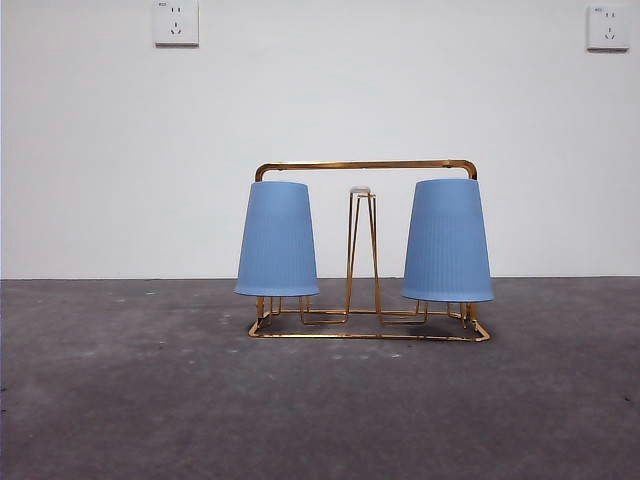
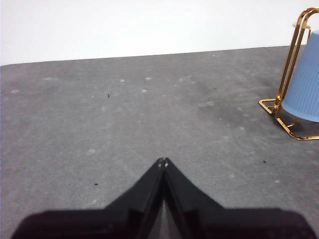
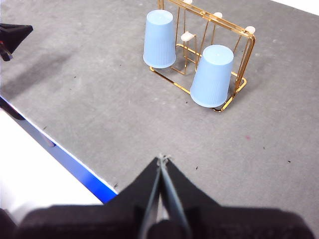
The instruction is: Pick up cup 1,put cup 1 in the cup rack,pick up cup 2,put cup 2 in the cup rack
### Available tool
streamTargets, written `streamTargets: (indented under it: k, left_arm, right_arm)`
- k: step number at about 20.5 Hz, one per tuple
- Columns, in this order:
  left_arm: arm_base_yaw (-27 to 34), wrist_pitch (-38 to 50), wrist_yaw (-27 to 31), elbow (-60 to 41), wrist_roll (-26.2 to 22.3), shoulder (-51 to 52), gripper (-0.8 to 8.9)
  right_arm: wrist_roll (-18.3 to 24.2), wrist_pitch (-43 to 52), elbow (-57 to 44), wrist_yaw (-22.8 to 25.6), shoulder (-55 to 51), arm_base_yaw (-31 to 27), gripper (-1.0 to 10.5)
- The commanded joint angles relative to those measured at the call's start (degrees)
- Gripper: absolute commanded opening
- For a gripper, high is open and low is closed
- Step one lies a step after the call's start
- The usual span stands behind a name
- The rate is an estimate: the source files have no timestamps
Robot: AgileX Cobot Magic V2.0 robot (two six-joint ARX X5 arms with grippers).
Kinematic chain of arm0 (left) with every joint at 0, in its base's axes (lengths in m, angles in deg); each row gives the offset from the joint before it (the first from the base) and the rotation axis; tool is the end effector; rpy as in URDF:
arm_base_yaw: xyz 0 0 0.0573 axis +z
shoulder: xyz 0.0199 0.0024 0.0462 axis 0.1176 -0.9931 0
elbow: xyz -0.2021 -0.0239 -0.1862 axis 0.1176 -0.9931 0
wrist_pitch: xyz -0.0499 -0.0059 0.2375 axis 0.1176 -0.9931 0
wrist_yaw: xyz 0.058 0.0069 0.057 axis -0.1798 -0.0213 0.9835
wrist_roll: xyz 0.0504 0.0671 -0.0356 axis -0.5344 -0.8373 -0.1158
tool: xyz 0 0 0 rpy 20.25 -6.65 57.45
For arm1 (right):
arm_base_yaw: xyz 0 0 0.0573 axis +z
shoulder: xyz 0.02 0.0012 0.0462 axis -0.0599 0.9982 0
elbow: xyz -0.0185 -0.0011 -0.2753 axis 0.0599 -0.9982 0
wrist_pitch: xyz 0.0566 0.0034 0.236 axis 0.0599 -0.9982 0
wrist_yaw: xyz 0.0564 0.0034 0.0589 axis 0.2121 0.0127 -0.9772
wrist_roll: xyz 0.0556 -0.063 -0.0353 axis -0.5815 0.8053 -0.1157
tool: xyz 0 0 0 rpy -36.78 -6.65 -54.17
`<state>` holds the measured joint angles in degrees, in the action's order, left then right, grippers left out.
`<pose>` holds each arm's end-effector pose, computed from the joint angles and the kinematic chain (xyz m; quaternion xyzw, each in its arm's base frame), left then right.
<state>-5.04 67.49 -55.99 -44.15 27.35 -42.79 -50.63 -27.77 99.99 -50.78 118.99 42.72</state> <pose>0.1234 -0.0041 0.1450 0.0032 0.0782 -0.0359 0.9963 0.0333 0.0224 0.3750 -0.1033 0.2760 0.3178 0.9012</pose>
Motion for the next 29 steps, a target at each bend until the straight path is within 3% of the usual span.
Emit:
streamTargets:
  k: [1,14,16,18,19,23,25,28,29]
  left_arm:
    - [0.2,0.5,-0.2,-0.6,0.7,0.1,-0.03]
    - [0.2,0.5,-0.2,-0.6,0.7,-0.6,-0.03]
    - [0.2,0.5,-0.2,-0.6,0.7,-0.6,-0.04]
    - [0.2,0.5,-0.2,-0.6,0.7,-0.6,-0.04]
    - [0.2,0.5,-0.2,-0.6,0.7,-0.6,-0.04]
    - [0.2,0.5,-0.2,-0.6,0.7,-0.6,-0.04]
    - [0.2,0.5,-0.2,-0.6,0.7,-0.6,-0.03]
    - [0.2,0.5,-0.2,-0.6,0.7,-0.6,-0.03]
    - [0.2,0.5,-0.2,-0.6,0.7,-0.6,-0.04]
  right_arm:
    - [-0.6,-1.2,-0.2,0.2,0.0,0.0,0.0]
    - [-0.6,-1.2,-0.2,0.4,0.0,0.0,0.0]
    - [1.3,-1.1,-0.2,3.9,0.0,-0.2,0.0]
    - [3.2,0.4,-0.2,8.4,-0.2,-4.5,0.0]
    - [5.1,3.0,-0.2,7.9,-0.3,-8.2,0.0]
    - [8.7,15.5,-1.3,-0.9,-1.5,-28.5,0.0]
    - [10.4,22.0,-4.2,-7.6,-2.8,-38.0,0.0]
    - [12.5,33.1,-12.9,-21.4,-5.5,-47.4,0.0]
    - [12.8,35.6,-15.6,-23.5,-6.4,-48.4,0.0]
